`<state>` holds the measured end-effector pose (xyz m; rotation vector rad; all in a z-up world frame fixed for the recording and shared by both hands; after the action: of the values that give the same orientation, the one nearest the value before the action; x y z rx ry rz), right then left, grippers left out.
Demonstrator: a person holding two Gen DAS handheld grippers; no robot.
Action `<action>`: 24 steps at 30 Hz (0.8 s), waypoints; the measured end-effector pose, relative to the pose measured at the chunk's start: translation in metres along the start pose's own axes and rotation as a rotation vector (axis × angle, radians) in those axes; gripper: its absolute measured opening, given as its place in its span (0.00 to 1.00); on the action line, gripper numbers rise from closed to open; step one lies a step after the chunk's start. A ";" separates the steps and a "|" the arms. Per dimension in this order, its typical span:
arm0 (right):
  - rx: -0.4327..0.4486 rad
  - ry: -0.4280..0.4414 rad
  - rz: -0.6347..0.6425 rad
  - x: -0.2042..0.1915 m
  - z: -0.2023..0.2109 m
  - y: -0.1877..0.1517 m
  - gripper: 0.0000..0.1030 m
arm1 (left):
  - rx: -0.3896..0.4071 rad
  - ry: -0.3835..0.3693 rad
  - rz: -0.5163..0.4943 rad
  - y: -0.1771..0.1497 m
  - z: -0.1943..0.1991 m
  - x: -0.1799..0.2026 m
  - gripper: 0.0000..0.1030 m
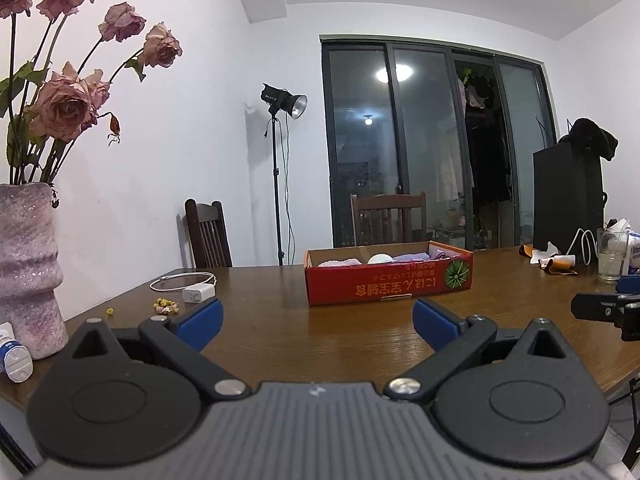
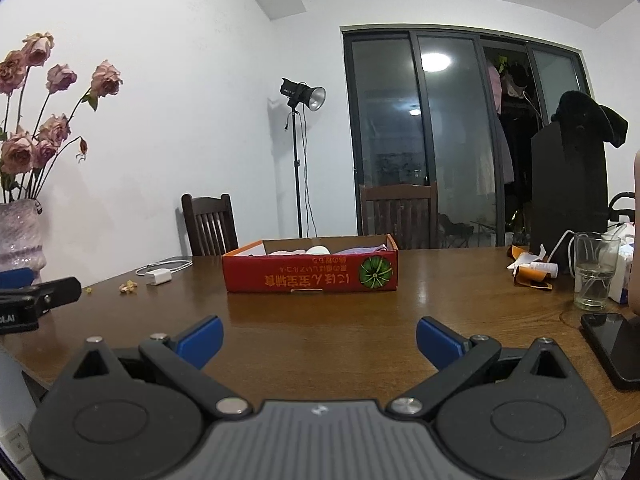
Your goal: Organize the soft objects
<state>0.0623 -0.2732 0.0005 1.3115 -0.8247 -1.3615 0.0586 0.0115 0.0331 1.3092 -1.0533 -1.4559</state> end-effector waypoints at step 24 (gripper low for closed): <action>0.024 -0.002 -0.012 0.001 0.000 -0.001 1.00 | -0.009 -0.001 0.000 -0.003 -0.004 -0.003 1.00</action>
<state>0.0621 -0.2739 -0.0011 1.3355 -0.8376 -1.3660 0.0630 0.0151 0.0307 1.3020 -1.0460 -1.4600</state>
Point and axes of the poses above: each gripper's, at about its wrist camera, not at the fingertips, and z roughly against the way its jaws point, x to its right, y to its top, the point moved 1 cm from there along -z, roughly the way its jaws point, and after that the axes turned 10 degrees about -z, right-handed, at the moved point
